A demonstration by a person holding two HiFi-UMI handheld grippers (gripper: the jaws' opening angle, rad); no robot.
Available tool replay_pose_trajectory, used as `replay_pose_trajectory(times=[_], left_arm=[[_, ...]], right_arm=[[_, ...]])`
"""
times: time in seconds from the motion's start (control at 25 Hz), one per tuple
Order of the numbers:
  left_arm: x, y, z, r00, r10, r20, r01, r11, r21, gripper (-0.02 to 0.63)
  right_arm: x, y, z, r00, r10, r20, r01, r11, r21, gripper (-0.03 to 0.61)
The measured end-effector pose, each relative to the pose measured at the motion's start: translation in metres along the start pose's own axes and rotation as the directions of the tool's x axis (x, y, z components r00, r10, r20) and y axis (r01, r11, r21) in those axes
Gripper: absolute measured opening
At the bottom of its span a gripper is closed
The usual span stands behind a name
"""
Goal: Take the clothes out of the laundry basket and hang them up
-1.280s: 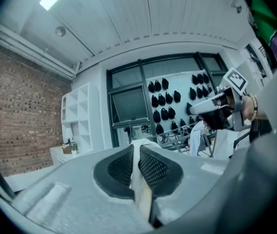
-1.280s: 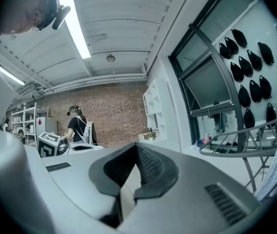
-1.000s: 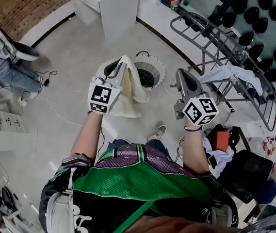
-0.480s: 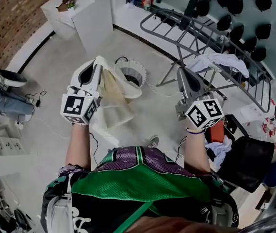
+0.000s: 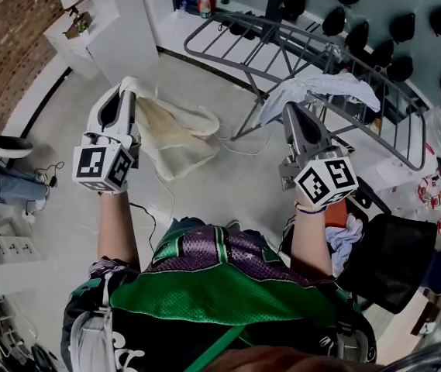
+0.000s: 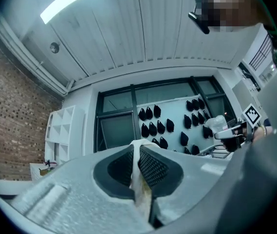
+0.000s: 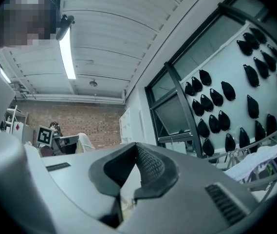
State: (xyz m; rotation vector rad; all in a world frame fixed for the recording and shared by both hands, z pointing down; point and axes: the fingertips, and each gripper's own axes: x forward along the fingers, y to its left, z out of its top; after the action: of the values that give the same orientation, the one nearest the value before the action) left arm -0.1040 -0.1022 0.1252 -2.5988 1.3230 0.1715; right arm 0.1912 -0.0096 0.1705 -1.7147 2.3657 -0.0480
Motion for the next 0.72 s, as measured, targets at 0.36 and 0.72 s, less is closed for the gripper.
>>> replay_pose_trajectory(times=[0.36, 0.72], left_arm=[[0.084, -0.056, 0.029, 0.997, -0.071, 0.041, 0.070, 0.997, 0.007, 0.025], [0.192, -0.109, 0.006, 0.978, -0.204, 0.046, 0.206, 0.977, -0.053, 0.025]], right_arm=[[-0.052, -0.097, 0.018, 0.987, -0.137, 0.080, 0.134, 0.990, 0.046, 0.002], [-0.040, -0.174, 0.022, 0.974, -0.215, 0.073, 0.214, 0.977, 0.017, 0.002]])
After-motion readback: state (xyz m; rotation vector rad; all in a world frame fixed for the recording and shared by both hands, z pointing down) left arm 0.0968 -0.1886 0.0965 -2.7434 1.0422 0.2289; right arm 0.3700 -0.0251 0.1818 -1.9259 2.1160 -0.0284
